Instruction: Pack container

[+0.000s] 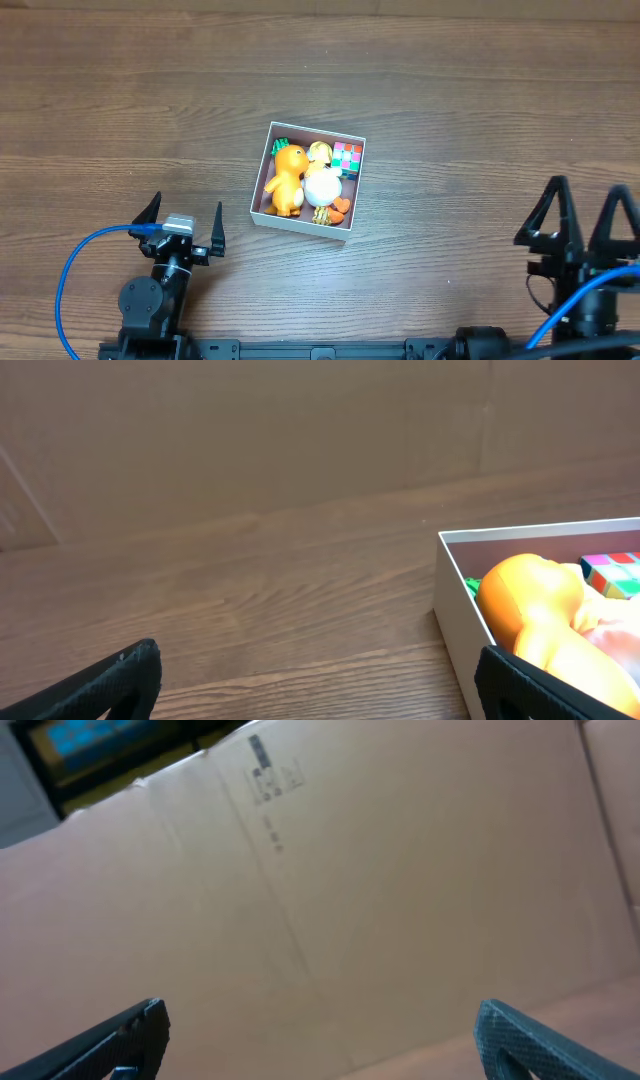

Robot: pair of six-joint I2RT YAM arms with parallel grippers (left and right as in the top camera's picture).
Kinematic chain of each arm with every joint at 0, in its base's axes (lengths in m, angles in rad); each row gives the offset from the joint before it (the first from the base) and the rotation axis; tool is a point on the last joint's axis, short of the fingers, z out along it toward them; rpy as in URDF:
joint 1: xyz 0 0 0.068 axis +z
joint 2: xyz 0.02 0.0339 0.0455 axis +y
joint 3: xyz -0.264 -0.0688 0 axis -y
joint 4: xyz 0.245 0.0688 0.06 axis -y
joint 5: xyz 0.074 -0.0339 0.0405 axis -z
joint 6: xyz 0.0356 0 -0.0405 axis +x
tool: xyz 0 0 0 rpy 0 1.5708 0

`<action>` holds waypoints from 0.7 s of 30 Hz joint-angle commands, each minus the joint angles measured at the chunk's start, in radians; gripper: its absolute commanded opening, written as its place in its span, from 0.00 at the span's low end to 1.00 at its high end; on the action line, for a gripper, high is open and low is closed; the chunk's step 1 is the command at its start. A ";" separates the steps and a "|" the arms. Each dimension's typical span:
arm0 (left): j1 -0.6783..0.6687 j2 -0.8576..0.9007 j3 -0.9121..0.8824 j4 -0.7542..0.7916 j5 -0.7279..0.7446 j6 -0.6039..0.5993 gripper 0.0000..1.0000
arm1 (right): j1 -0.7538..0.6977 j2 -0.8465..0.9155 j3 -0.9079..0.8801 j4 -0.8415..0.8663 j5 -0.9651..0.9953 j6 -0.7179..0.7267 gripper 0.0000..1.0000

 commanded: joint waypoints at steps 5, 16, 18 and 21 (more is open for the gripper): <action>0.010 -0.011 -0.007 0.002 -0.011 0.015 1.00 | 0.017 -0.133 -0.170 0.120 -0.047 0.004 1.00; 0.010 -0.011 -0.007 0.002 -0.011 0.015 1.00 | 0.015 -0.276 -0.410 0.345 -0.047 0.004 1.00; 0.010 -0.011 -0.007 0.002 -0.011 0.015 1.00 | 0.015 -0.276 -0.441 0.396 -0.048 0.004 1.00; 0.010 -0.011 -0.007 0.002 -0.011 0.015 1.00 | 0.015 -0.276 -0.476 0.448 -0.047 0.004 1.00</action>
